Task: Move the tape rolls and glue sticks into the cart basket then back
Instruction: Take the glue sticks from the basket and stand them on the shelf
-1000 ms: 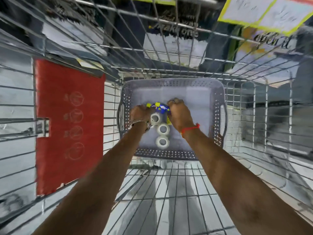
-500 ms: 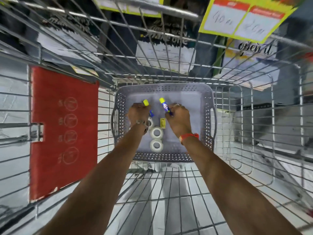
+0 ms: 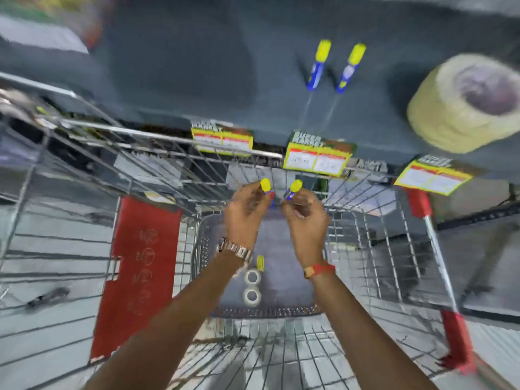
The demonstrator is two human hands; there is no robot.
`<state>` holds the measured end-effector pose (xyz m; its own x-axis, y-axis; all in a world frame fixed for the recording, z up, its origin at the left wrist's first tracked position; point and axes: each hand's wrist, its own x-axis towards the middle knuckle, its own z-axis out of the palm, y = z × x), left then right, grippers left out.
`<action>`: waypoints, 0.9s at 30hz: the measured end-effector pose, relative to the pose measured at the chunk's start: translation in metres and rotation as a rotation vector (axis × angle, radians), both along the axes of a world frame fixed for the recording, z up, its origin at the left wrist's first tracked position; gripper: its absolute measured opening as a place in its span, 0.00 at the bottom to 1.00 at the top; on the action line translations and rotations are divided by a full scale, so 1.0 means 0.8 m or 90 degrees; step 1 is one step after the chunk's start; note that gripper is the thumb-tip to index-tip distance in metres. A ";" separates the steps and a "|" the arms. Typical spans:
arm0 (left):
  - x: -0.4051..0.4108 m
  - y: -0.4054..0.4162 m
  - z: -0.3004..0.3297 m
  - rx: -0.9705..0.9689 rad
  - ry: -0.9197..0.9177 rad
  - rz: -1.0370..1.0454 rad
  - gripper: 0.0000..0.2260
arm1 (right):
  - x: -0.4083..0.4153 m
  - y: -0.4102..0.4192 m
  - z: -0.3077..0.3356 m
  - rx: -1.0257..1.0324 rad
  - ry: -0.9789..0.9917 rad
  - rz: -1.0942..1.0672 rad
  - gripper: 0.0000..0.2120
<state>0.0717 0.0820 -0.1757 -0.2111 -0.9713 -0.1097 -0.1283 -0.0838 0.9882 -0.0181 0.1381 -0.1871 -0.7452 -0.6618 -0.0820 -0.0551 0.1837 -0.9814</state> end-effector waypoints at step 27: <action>-0.135 -0.092 0.139 -0.142 -0.063 -0.017 0.12 | -0.110 -0.083 0.142 0.068 0.250 -0.060 0.09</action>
<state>-0.0361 0.0084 -0.0643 -0.2356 -0.9681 0.0850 -0.2246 0.1393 0.9644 -0.1064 0.0719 -0.0731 -0.7909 -0.5918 0.1556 -0.3991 0.3061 -0.8643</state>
